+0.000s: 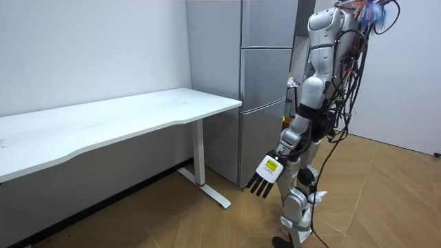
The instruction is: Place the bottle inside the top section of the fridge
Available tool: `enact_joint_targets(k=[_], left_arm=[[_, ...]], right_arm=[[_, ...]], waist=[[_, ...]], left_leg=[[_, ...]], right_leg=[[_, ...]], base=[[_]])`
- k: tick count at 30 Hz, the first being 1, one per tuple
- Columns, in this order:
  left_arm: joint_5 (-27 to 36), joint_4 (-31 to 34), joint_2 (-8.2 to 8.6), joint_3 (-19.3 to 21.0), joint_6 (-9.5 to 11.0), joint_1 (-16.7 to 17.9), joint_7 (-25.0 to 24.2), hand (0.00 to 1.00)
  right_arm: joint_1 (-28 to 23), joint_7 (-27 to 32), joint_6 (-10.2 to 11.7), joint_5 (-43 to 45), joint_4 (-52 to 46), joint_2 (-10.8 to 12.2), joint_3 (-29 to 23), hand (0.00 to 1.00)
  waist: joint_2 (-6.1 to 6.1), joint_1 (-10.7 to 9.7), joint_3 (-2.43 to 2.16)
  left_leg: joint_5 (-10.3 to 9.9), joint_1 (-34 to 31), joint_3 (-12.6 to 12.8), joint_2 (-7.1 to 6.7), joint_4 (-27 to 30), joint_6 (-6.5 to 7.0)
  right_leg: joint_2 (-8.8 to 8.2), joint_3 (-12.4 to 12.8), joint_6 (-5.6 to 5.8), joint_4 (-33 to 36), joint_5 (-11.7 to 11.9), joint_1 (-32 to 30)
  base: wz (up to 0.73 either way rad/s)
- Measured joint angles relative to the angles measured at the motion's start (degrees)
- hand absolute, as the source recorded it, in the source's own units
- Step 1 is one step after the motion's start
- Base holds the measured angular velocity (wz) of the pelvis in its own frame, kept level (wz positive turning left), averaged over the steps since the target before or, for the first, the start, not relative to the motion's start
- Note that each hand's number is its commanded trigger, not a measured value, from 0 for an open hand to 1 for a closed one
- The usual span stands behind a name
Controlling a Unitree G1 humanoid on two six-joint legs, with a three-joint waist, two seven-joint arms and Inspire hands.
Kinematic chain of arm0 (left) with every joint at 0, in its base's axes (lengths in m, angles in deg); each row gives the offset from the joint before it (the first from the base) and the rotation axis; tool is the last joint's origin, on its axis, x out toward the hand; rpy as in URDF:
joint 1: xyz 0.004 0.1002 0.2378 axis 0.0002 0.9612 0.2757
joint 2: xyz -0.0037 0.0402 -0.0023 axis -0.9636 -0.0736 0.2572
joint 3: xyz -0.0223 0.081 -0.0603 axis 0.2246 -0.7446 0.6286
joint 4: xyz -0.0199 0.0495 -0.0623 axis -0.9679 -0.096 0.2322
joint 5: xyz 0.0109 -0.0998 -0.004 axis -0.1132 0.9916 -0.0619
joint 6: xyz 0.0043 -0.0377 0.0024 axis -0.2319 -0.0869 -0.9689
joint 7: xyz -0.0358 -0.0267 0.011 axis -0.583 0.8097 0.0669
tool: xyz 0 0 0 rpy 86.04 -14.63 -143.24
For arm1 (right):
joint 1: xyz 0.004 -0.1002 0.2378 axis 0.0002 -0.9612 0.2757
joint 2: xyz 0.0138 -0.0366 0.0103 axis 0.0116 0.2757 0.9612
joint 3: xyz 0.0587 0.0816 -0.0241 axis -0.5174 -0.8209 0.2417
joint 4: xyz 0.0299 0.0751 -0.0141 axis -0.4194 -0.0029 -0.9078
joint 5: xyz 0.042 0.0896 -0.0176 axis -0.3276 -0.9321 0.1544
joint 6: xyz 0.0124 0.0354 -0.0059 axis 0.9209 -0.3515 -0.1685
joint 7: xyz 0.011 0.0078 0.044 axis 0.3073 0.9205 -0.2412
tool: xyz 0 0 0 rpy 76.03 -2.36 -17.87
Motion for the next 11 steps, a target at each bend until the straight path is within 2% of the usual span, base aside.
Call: enact_joint_targets(k=[11], left_arm=[[0.03, -0.19, 0.01, -1.03, -0.48, -0.96, 0.97, 0.0]], right_arm=[[0.03, -2.25, -1.16, -4.43, 1.37, 0.01, 0.1, 0.0]], waist=[[-0.12, 0.93, 0.15]], left_leg=[[-0.01, -0.16, -1.0, -0.13, 0.04, 0.03]], right_leg=[[-0.13, -1.0, 0.12, -0.59, -0.06, 0.53]], base=[[0.03]])
